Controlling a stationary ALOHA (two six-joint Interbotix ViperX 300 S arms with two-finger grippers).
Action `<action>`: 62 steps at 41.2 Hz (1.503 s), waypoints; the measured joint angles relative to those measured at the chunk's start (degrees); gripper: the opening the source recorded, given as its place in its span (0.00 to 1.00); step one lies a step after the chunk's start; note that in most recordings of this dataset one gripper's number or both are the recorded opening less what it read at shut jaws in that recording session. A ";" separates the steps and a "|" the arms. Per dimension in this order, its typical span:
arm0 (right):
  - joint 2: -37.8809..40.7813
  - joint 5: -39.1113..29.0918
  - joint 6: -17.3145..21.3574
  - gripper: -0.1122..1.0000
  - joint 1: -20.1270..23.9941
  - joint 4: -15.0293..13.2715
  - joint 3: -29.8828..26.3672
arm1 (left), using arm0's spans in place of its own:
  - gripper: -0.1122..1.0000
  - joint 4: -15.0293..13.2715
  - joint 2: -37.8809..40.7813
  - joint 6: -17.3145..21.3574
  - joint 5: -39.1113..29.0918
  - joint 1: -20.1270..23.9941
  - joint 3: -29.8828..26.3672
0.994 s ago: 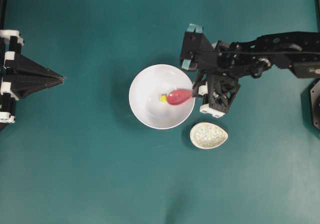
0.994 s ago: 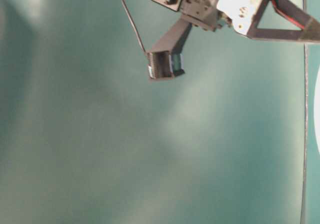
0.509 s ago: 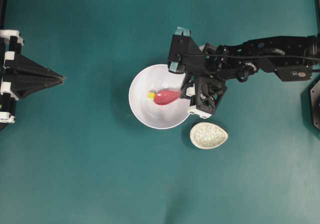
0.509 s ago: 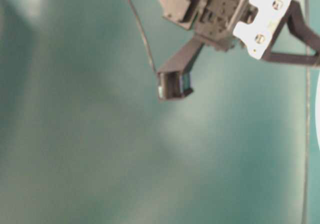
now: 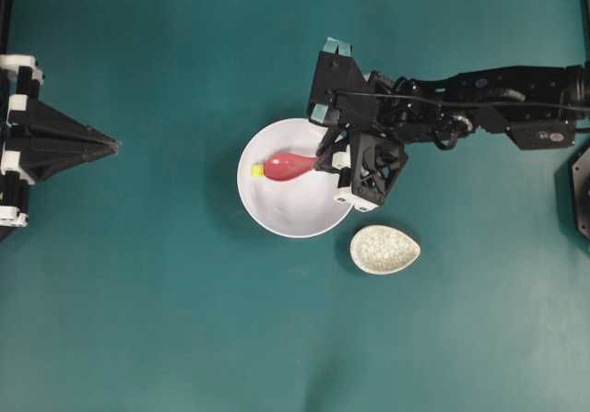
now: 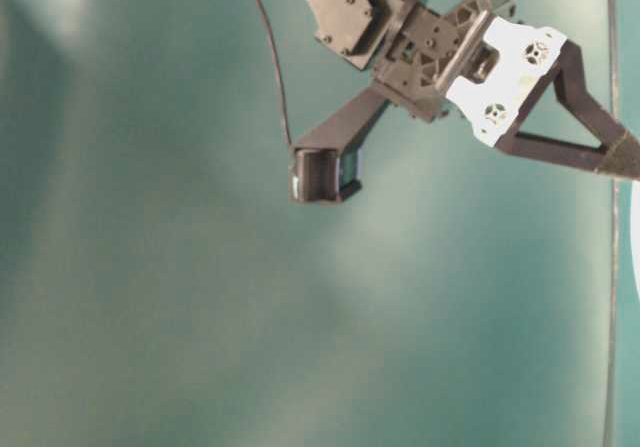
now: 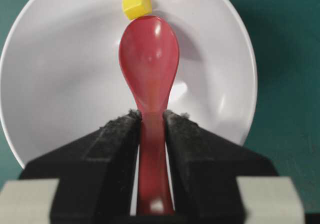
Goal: Scoop the yellow hexagonal prism block from the bowl with a spoon using the right arm.
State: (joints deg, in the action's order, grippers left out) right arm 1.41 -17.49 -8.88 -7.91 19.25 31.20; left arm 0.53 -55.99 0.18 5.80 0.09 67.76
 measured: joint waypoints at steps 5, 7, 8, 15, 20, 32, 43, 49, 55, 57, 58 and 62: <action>-0.88 0.00 0.00 0.31 0.09 0.00 0.00 | 0.11 0.09 0.09 0.00 0.00 0.00 0.00; -1.32 0.09 0.00 0.31 0.09 0.00 0.00 | 0.11 0.09 0.00 0.00 0.09 -0.09 0.00; -1.49 0.00 0.00 0.31 0.00 0.00 0.00 | 0.11 0.00 0.00 0.00 0.00 -0.09 0.00; -2.29 0.00 0.00 0.31 0.00 0.00 0.00 | 0.11 0.00 0.00 0.00 0.00 0.00 0.00; -2.29 0.00 0.00 0.31 0.09 -0.09 0.00 | 0.11 0.00 0.00 0.00 0.00 0.00 0.00; -6.50 -0.97 0.09 0.31 0.00 -0.09 0.00 | 0.11 0.09 0.00 0.00 0.00 0.00 0.00; -12.74 -9.49 0.18 0.31 0.00 0.00 0.00 | 0.11 0.09 0.00 0.00 0.00 -0.09 0.00; -14.41 -16.52 0.35 0.31 0.09 -0.09 0.00 | 0.11 0.00 0.00 0.00 -0.09 -0.09 0.00; -14.50 -21.71 0.70 0.31 0.09 -0.18 0.00 | 0.11 0.00 0.00 -0.09 -0.09 0.00 0.00; -14.41 -22.94 1.23 0.31 0.09 -0.18 0.00 | 0.11 0.00 0.00 0.00 -0.09 -0.09 -0.09; -14.50 -23.29 1.58 0.31 0.09 -0.18 0.00 | 0.11 0.00 0.00 0.00 -0.09 0.00 -0.09; -14.41 -24.26 3.08 0.31 0.09 -0.18 0.00 | 0.11 0.00 0.09 0.09 0.00 0.00 0.00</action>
State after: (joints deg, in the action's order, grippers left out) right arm -13.01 -41.75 -5.80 -7.82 19.07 31.20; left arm 0.53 -55.90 0.26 5.80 0.09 67.76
